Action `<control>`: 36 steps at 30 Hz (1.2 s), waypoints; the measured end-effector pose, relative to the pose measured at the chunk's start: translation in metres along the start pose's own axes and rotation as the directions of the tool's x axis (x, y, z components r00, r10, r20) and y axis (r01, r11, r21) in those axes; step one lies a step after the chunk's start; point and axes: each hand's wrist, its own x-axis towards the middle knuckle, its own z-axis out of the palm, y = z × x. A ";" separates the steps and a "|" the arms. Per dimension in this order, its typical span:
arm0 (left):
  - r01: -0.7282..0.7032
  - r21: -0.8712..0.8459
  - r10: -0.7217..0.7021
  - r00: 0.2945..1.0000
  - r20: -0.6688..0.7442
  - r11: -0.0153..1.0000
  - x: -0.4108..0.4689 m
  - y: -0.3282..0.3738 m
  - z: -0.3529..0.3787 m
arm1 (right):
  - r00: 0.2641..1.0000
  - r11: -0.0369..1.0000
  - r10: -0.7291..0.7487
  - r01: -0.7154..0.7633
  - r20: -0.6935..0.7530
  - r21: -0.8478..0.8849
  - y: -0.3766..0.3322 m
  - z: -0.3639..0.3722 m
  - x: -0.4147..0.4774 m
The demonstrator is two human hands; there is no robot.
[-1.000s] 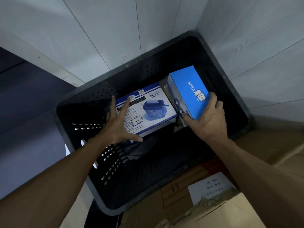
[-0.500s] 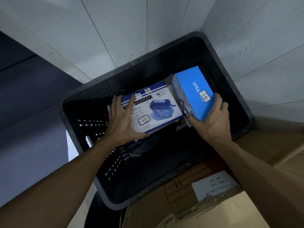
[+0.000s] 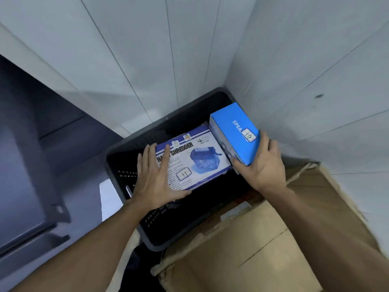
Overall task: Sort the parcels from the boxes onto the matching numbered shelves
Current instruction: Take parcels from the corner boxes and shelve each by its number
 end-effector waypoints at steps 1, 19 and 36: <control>-0.004 0.020 0.004 1.000 0.011 1.000 -0.006 0.007 -0.010 | 1.000 1.000 -0.008 0.008 -0.018 0.005 -0.004 -0.011 -0.005; -0.150 0.085 0.153 0.988 -0.030 0.985 -0.091 0.117 -0.203 | 0.972 0.991 0.029 0.003 -0.234 0.135 -0.041 -0.205 -0.112; -0.350 0.141 0.361 0.931 -0.055 0.926 -0.186 0.121 -0.298 | 0.901 0.993 0.104 -0.068 -0.422 0.098 -0.098 -0.278 -0.236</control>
